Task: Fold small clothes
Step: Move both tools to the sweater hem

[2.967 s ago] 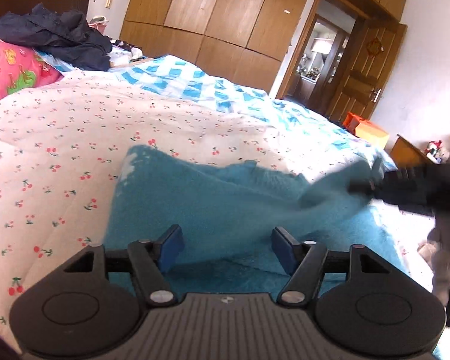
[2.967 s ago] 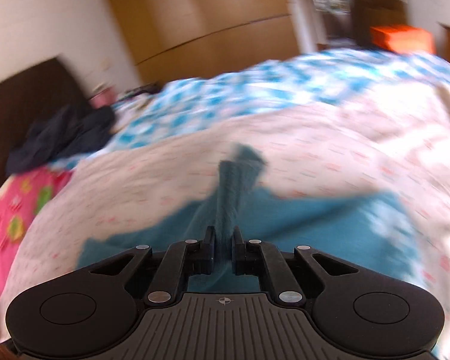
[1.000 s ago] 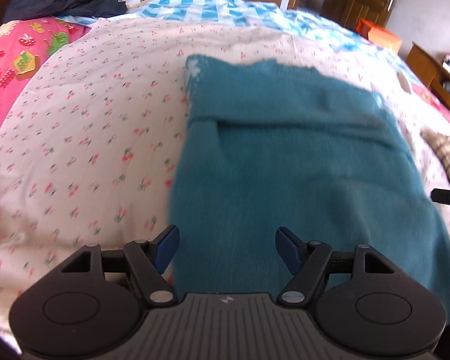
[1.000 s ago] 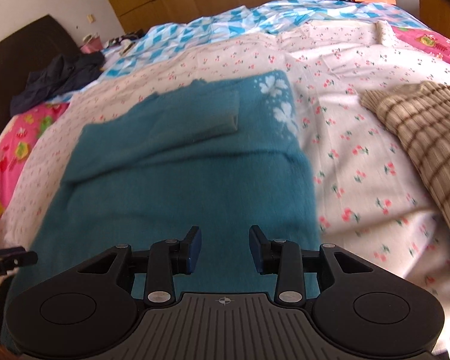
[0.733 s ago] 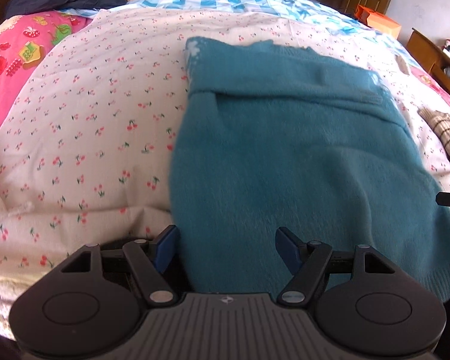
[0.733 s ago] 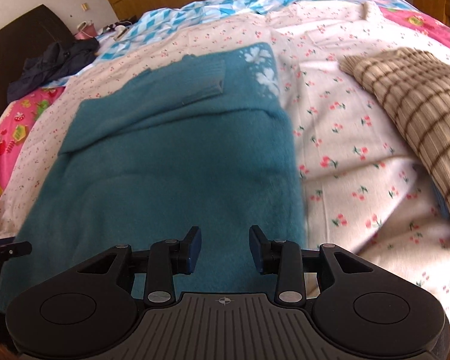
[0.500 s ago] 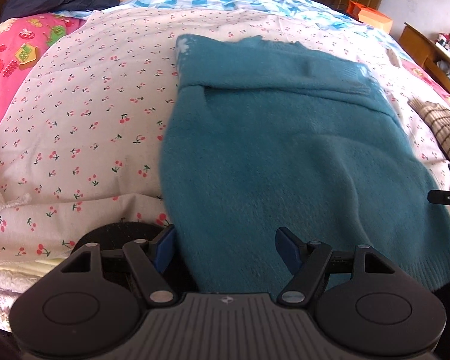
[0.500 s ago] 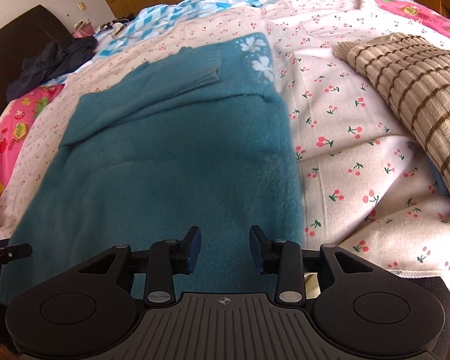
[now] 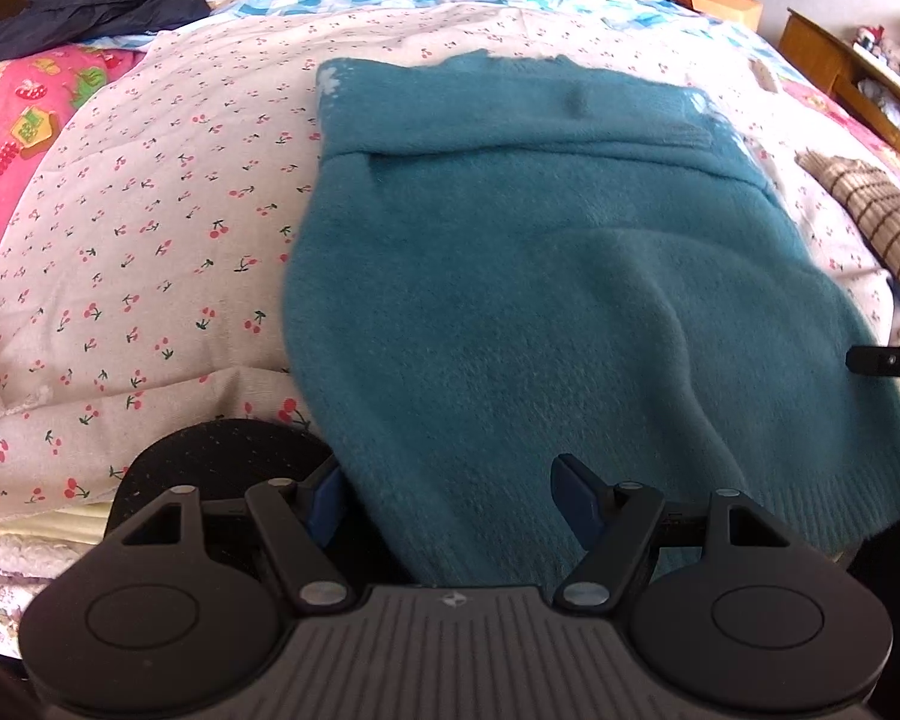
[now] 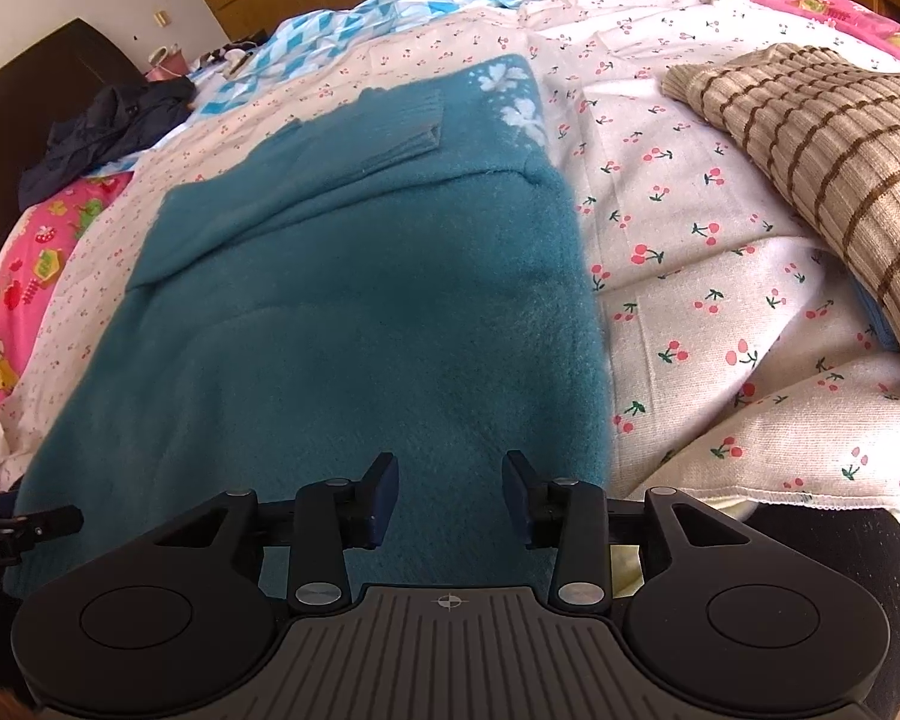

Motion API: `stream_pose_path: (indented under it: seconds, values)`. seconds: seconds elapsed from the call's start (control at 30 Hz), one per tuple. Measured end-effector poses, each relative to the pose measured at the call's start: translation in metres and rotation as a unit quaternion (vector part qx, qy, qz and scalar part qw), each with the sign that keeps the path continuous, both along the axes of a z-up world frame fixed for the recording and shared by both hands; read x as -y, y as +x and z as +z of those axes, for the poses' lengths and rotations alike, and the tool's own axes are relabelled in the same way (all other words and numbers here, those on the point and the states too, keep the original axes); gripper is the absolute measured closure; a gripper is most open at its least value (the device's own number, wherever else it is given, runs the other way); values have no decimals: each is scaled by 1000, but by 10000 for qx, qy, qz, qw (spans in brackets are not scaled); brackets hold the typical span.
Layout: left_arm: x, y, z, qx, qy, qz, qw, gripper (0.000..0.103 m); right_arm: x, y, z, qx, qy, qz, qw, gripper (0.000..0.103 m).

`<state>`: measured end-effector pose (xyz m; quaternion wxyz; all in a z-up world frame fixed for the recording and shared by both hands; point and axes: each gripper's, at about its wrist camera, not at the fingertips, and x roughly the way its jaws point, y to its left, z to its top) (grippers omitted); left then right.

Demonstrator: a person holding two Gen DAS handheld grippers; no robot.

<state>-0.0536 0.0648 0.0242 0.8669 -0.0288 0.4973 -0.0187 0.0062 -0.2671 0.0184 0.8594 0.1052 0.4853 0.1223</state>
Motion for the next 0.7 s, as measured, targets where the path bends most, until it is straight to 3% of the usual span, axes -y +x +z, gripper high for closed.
stream_pose_path:
  seconds: [0.7]
  values:
    - [16,-6,-4,-196,243,-356,9989,28,10,-15,7,24,-75,-40,10000,60]
